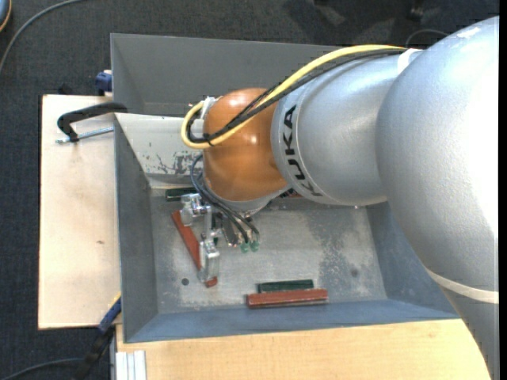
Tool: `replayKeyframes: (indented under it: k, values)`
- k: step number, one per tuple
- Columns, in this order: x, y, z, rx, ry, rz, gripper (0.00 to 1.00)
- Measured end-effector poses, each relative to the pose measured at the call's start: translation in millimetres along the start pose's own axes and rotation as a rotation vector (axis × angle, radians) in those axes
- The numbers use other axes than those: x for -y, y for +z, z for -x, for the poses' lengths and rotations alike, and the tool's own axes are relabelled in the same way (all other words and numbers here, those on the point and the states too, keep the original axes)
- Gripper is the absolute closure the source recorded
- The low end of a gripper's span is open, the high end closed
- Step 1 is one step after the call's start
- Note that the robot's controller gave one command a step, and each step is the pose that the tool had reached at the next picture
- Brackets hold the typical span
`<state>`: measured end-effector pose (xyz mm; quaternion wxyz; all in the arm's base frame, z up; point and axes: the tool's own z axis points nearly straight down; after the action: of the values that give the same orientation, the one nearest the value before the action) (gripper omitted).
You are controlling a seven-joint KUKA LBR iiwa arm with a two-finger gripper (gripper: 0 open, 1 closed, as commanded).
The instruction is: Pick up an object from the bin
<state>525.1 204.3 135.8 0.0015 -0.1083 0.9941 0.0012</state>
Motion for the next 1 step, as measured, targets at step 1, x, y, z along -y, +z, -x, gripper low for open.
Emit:
replayKeyframes:
  k: [1]
  values:
    - [55.7,66.6,23.8,-0.005,-0.232,-0.003,0.00]
